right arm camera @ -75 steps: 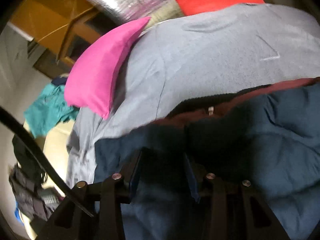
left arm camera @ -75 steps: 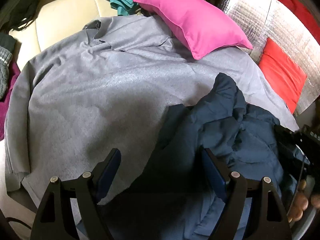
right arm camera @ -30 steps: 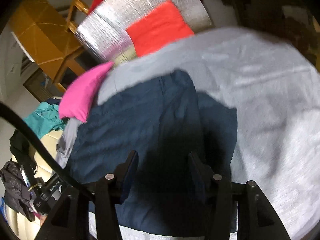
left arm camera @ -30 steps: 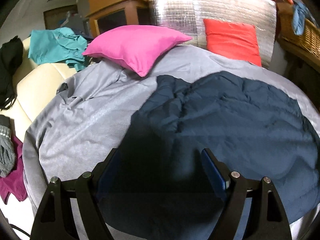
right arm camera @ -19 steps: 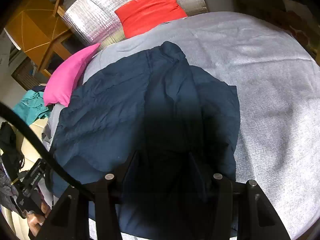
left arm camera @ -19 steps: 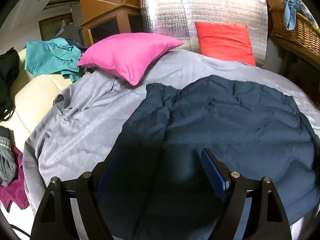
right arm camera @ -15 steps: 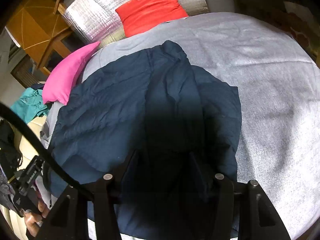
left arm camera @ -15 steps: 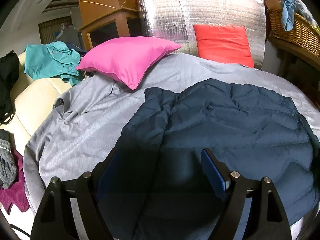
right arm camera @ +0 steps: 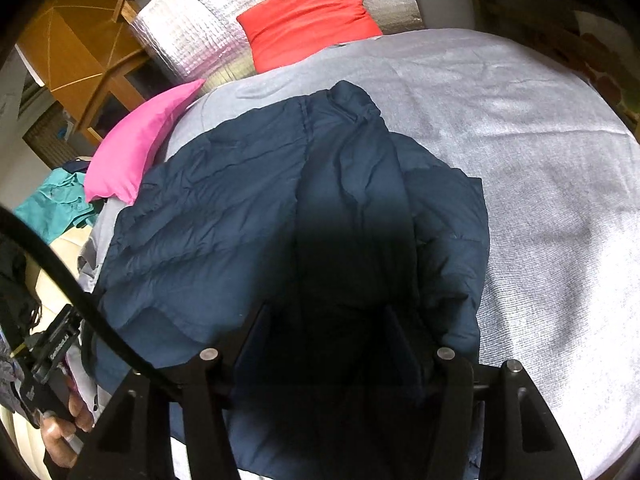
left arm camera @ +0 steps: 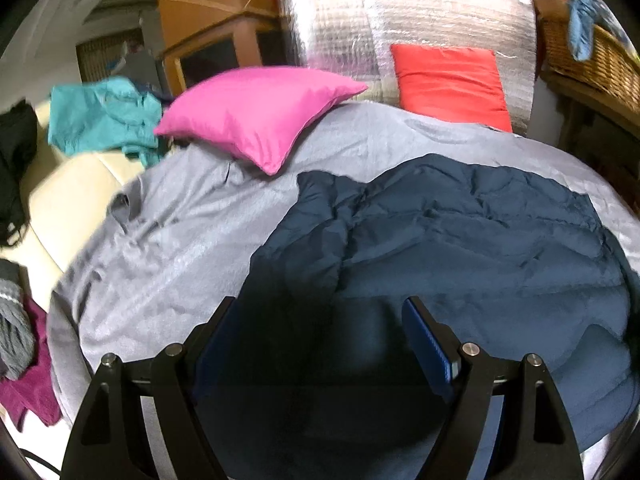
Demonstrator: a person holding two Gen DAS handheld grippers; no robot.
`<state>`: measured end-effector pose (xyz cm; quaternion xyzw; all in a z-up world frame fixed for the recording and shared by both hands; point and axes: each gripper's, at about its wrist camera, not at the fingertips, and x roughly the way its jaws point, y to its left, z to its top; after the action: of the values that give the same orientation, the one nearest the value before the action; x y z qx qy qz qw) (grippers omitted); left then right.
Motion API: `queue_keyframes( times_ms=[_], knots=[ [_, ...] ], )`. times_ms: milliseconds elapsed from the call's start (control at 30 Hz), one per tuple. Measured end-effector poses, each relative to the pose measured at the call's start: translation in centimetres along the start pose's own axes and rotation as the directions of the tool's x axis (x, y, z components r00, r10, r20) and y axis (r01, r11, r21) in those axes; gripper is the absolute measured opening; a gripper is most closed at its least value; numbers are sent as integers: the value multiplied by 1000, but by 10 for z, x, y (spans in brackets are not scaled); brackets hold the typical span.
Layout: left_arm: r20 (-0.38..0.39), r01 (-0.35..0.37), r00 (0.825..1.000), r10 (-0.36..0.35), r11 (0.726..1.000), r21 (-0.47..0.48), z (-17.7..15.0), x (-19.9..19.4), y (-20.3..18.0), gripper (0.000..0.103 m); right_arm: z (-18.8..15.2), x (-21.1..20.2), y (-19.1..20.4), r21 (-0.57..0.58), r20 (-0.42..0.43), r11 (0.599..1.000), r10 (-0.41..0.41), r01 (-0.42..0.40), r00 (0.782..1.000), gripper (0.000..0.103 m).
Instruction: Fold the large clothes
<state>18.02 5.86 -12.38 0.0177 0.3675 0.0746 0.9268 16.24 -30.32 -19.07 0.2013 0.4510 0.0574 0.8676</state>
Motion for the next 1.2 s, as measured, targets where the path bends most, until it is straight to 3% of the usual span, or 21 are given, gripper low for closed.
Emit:
queue_keyframes(
  times_ms=[100, 267, 433, 500, 633, 967, 1067, 1200],
  knots=[
    [-67, 57, 996, -66, 991, -124, 2, 14, 36, 83, -2, -2, -3, -2, 3, 1000, 19, -19, 1000, 63],
    [-123, 87, 983, -135, 937, -339, -5, 33, 101, 83, -3, -4, -10, -7, 3, 998, 65, -65, 998, 63],
    [-138, 100, 975, -174, 898, -429, -14, 43, 129, 83, -3, -6, -15, 16, 3, 996, 87, -87, 996, 63],
    [-158, 100, 970, -183, 900, -424, -18, 48, 127, 83, -4, -5, -14, 13, 3, 997, 82, -82, 997, 63],
    [-249, -2, 966, -74, 956, -295, -22, 66, 108, 85, -4, -5, -13, 2, 3, 997, 79, -79, 997, 63],
    [-211, -69, 977, 21, 973, -222, -17, 51, 99, 85, -3, -6, -14, -8, 2, 997, 82, -82, 997, 63],
    [-212, -40, 977, -11, 972, -233, -14, 50, 99, 85, -2, -13, -16, 19, 17, 994, 105, -105, 994, 63],
    [-107, 54, 990, -88, 957, -284, -5, 32, 106, 85, 4, -42, -32, 61, 134, 982, 171, -181, 976, 64]
  ],
)
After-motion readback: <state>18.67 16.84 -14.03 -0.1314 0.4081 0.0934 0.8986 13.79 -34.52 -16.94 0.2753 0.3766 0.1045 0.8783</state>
